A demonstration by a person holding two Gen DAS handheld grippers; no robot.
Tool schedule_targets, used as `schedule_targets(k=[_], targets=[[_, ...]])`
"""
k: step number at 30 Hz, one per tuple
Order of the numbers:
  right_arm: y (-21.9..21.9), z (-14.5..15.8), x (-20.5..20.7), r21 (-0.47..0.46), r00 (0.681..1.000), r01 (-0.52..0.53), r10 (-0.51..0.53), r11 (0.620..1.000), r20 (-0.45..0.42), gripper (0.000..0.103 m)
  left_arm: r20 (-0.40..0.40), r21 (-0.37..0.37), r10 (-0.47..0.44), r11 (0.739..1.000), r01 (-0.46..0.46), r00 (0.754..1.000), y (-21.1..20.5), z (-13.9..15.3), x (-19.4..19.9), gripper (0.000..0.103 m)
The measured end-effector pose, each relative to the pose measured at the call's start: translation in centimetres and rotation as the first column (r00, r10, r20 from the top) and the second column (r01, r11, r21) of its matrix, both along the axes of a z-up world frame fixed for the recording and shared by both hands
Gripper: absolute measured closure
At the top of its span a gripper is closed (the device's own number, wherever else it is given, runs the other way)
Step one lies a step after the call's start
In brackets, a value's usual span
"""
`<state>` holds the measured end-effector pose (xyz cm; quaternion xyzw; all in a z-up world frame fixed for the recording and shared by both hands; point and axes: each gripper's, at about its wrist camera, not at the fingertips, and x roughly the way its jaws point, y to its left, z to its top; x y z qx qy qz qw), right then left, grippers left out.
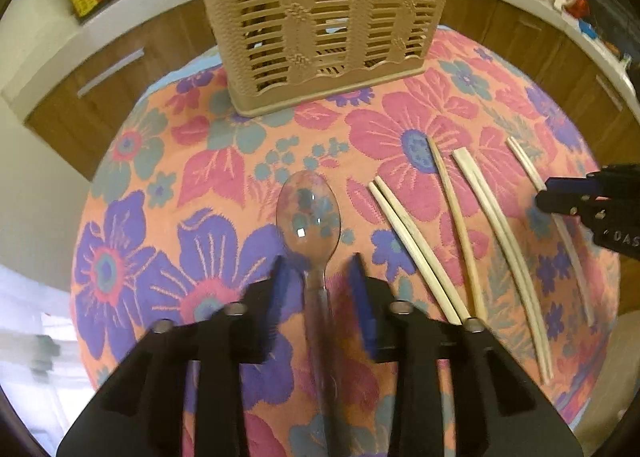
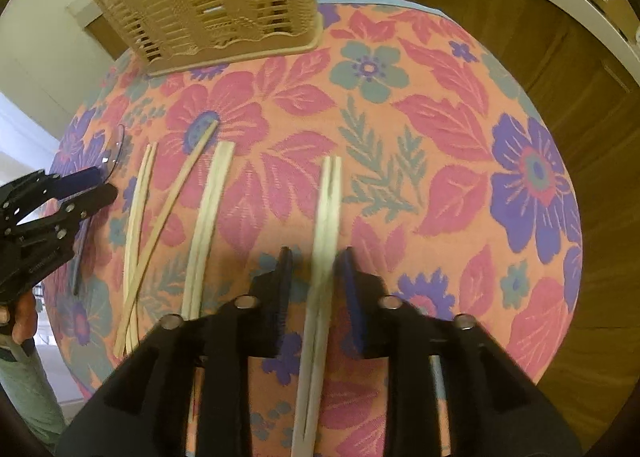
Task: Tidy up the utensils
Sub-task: 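Lift the chopsticks and spoon up toward the basket with both grippers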
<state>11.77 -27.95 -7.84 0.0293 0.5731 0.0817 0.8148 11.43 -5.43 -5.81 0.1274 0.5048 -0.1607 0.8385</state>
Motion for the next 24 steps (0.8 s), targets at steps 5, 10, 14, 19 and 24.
schedule_targets(k=[5, 10, 14, 19, 24], targets=[[2.1, 0.8, 0.1, -0.058, 0.997, -0.048, 0.051, 0.997, 0.062, 0.094, 0.038, -0.030, 0.037, 0.999, -0.036, 0.999, -0.2, 0.6, -0.1, 0.093], [2.8, 4.1, -0.3, -0.027, 0.981, -0.078, 0.081, 0.997, 0.177, 0.094, 0.127, -0.160, 0.063, 0.986, -0.043, 0.990, 0.9, 4.1, -0.6, 0.093], [2.9, 8.2, -0.3, -0.006, 0.950, -0.098, 0.095, 0.995, 0.298, 0.094, 0.222, -0.231, 0.078, 0.973, -0.025, 0.972, 1.2, 8.0, -0.7, 0.093], [2.5, 13.2, 0.3, 0.033, 0.901, -0.109, 0.085, 0.993, 0.425, 0.094, 0.354, -0.308, 0.091, 0.951, 0.024, 0.931, 1.1, 13.6, -0.9, 0.093], [2.2, 17.8, 2.3, 0.088, 0.841, -0.132, 0.065, 0.987, 0.537, 0.094, 0.454, -0.388, 0.120, 0.919, 0.075, 0.883, 0.4, 19.0, 0.4, 0.093]])
